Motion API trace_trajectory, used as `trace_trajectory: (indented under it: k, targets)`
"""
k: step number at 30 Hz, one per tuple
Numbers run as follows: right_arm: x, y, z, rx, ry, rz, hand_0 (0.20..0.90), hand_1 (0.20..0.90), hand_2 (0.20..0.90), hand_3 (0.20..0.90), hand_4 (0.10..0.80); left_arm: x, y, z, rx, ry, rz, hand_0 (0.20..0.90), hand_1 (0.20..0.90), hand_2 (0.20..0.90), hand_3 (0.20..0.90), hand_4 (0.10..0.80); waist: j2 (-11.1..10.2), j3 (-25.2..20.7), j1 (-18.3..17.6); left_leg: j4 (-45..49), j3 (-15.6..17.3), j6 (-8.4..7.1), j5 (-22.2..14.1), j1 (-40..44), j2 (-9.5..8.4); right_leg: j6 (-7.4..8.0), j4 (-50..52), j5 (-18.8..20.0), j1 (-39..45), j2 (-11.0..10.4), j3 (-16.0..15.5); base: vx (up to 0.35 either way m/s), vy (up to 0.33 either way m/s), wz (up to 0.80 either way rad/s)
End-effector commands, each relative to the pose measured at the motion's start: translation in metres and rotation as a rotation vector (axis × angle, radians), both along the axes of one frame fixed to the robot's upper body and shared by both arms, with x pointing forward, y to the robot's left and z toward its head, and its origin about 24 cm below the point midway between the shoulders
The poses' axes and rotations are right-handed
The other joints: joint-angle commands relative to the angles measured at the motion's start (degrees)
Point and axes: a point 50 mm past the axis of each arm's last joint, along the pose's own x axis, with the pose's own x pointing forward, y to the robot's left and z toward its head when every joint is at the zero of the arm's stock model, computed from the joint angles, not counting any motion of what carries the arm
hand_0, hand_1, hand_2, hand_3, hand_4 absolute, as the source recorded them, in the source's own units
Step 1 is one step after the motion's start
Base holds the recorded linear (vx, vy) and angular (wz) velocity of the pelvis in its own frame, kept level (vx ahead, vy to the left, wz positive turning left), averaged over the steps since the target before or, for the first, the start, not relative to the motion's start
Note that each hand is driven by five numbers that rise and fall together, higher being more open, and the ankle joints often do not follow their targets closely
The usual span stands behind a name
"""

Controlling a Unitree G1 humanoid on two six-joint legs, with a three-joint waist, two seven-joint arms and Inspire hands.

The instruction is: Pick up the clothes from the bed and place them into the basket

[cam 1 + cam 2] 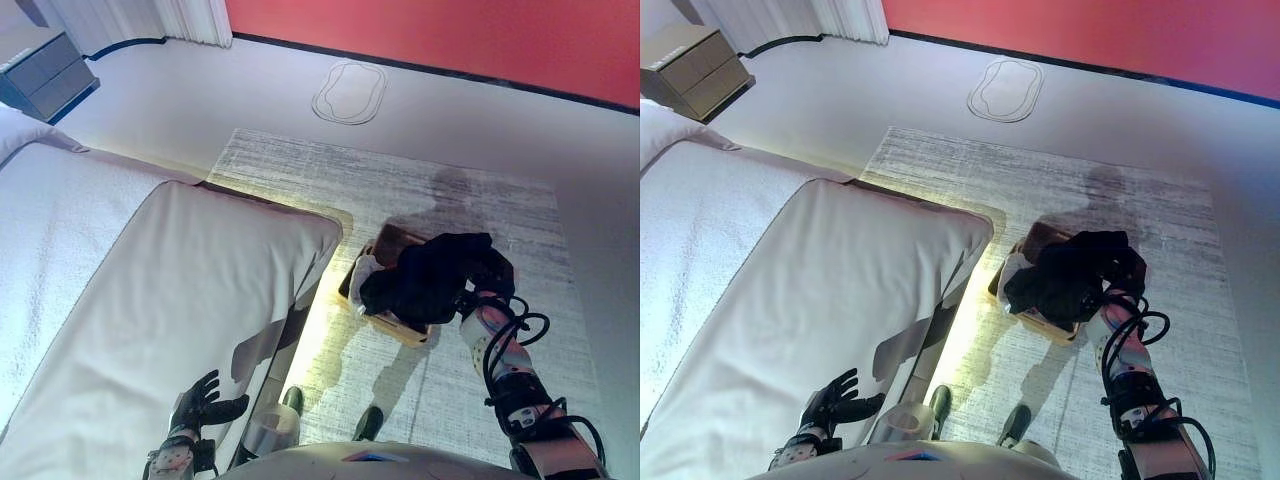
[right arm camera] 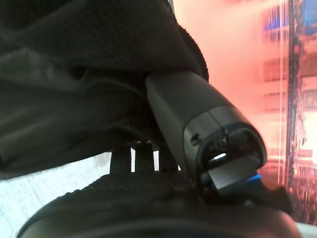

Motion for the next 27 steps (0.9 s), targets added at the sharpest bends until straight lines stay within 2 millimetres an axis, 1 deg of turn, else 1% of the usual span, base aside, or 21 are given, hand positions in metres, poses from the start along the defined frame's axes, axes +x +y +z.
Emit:
trace_trajectory:
  k: [1,5,6,7,8,9,13,14,16,21,27]
  targets:
    - [0.038,-0.034,0.088,-0.144,-0.3,-0.079,0.3,0.3,0.3,0.2,0.1,0.004,0.012,0.004,0.058,-0.004,-0.09,0.9,0.9,0.9,0.9,0.8,0.8,-4.0,1.4,-1.3,-3.1,-3.49,3.2,-6.0,1.69,1.59,2.5,-6.1,7.5,-2.6,-5.3,0.025,-0.015,0.06]
    - [0.039,-0.052,0.091,-0.144,-0.251,-0.137,0.3,0.3,0.3,0.2,0.1,0.005,0.013,0.005,0.058,-0.002,-0.101,0.9,0.9,0.9,0.9,0.8,1.0,-3.8,1.9,-1.1,-3.3,-3.8,3.3,-6.3,1.77,1.43,2.5,-6.3,7.8,-2.5,-5.6,0.029,-0.016,0.13]
    - [0.04,-0.053,0.092,-0.144,-0.247,-0.14,0.3,0.3,0.3,0.2,0.1,0.005,0.013,0.005,0.057,-0.003,-0.102,0.9,0.9,0.9,0.9,0.8,1.0,-3.8,1.9,-1.0,-3.3,-3.82,3.3,-6.3,1.77,1.41,2.5,-6.4,7.8,-2.5,-5.6,0.018,-0.008,0.05]
    - [0.04,-0.058,0.092,-0.142,-0.235,-0.152,0.3,0.3,0.3,0.2,0.1,0.005,0.013,0.005,0.058,-0.003,-0.104,0.9,0.9,0.9,0.9,0.8,1.1,-3.7,2.0,-0.9,-3.3,-3.91,3.3,-6.4,1.8,1.38,2.5,-6.3,7.8,-2.5,-5.7,0.0,0.0,0.0]
    - [0.039,-0.069,0.093,-0.14,-0.22,-0.163,0.3,0.3,0.3,0.2,0.1,0.005,0.013,0.005,0.059,-0.004,-0.107,0.9,0.9,0.9,0.9,0.8,1.3,-3.5,2.2,-0.8,-3.4,-4.07,3.5,-6.6,1.82,1.39,2.5,-6.3,7.9,-2.5,-5.7,0.0,0.0,0.0]
    - [0.039,-0.076,0.095,-0.144,-0.214,-0.163,0.3,0.3,0.3,0.2,0.1,0.004,0.013,0.005,0.061,-0.002,-0.108,0.9,0.9,0.9,0.9,0.8,1.3,-3.4,2.3,-0.8,-3.4,-4.18,3.5,-6.7,1.84,1.4,2.5,-6.2,8.0,-2.5,-5.8,0.0,0.0,0.0]
    - [0.04,-0.094,0.106,-0.174,-0.196,-0.162,0.3,0.3,0.3,0.2,0.1,0.002,0.015,0.005,0.065,0.006,-0.11,0.9,0.9,0.9,0.9,0.8,1.4,-3.3,2.9,-0.7,-3.6,-4.51,3.8,-7.0,1.84,1.45,2.3,-6.1,8.2,-2.4,-6.2,0.021,-0.001,0.04]
    - [0.04,-0.094,0.106,-0.174,-0.196,-0.162,0.3,0.3,0.3,0.2,0.1,0.002,0.015,0.005,0.065,0.006,-0.11,0.9,0.9,0.9,0.9,0.8,1.4,-3.3,2.9,-0.7,-3.6,-4.51,3.8,-7.0,1.84,1.45,2.3,-6.1,8.2,-2.4,-6.2,0.034,0.004,0.03]
    - [0.04,-0.103,0.112,-0.196,-0.179,-0.168,0.3,0.3,0.3,0.2,0.1,-0.002,0.017,0.004,0.064,0.012,-0.112,0.9,0.9,0.9,0.9,0.8,1.5,-3.2,3.4,-0.5,-3.7,-4.69,4.0,-7.3,1.87,1.41,2.3,-6.2,8.2,-2.5,-6.5,0.031,0.006,0.05]
    - [0.039,-0.114,0.119,-0.235,-0.163,-0.156,0.3,0.3,0.3,0.2,0.1,-0.003,0.016,0.005,0.055,0.006,-0.123,0.9,0.9,0.9,0.9,0.8,1.8,-2.9,4.3,-0.2,-4.3,-4.83,4.1,-7.9,1.68,1.27,2.4,-6.2,8.2,-2.6,-7.2,0.02,0.004,0.08]
    - [0.039,-0.117,0.121,-0.251,-0.148,-0.144,0.3,0.3,0.3,0.2,0.1,-0.005,0.017,0.005,0.057,0.008,-0.133,0.9,0.9,0.9,0.9,0.8,2.0,-2.5,5.2,0.0,-4.9,-5.09,3.9,-7.7,1.54,0.99,2.6,-6.9,8.9,-2.4,-7.8,0.034,-0.002,0.02]
